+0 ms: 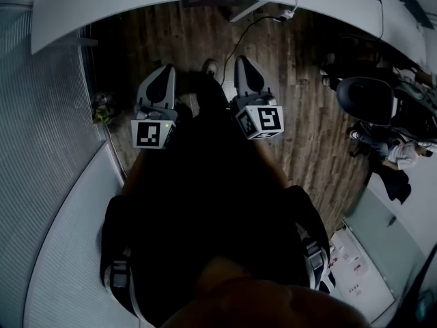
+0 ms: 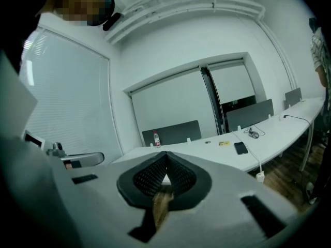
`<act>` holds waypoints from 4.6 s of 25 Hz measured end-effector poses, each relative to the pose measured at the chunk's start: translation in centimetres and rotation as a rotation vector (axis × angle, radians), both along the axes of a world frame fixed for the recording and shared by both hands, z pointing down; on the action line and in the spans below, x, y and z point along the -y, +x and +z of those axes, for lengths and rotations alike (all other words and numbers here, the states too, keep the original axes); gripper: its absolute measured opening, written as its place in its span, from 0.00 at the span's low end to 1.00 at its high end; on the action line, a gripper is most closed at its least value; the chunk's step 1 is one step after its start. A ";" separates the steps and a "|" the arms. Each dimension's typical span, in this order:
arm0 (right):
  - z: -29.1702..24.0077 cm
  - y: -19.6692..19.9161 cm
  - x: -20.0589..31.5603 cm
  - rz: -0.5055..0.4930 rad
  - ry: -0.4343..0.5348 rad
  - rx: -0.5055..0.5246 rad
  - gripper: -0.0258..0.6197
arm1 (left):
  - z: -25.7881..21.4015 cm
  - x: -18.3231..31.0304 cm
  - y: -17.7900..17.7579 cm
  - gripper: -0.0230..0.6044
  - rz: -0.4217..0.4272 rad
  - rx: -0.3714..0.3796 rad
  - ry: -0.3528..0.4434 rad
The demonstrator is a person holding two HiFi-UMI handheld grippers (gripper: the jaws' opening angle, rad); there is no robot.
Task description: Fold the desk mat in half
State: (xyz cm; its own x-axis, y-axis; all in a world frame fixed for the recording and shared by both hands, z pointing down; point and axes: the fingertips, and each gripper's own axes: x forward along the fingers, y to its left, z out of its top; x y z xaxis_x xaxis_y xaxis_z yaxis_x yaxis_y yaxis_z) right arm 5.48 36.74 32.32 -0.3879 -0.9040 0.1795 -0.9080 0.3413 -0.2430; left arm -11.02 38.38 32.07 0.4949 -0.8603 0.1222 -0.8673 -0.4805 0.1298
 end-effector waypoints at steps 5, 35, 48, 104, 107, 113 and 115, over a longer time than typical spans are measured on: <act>-0.3 2.4 5.5 -0.044 0.017 -0.038 0.04 | -0.5 4.5 2.8 0.04 -0.020 0.053 0.010; 14.4 6.3 21.4 -0.303 -0.067 -0.349 0.04 | 13.8 20.1 9.8 0.05 0.100 0.511 -0.013; 24.0 5.4 23.8 -0.522 -0.106 -0.766 0.15 | 26.4 22.8 8.5 0.25 0.385 0.754 -0.213; 35.2 5.3 26.6 -0.581 0.194 -1.513 0.23 | 35.3 27.9 6.5 0.40 0.406 1.348 -0.017; 34.6 4.9 26.3 -0.579 0.200 -1.487 0.13 | 34.9 27.7 6.4 0.40 0.417 1.351 -0.008; 34.0 5.2 26.7 -0.584 0.189 -1.465 0.06 | 34.3 27.4 7.0 0.29 0.469 1.341 0.007; 33.6 5.1 26.8 -0.590 0.188 -1.456 0.06 | 34.1 27.2 7.1 0.22 0.489 1.337 0.016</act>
State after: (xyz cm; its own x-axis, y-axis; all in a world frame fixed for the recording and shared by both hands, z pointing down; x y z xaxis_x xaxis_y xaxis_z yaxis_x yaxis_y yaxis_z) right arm 10.63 9.94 65.90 -0.2807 -0.7460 0.6039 -0.0507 0.6398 0.7668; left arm -3.95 11.16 66.12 0.2600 -0.6448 0.7188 -0.0801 -0.7562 -0.6494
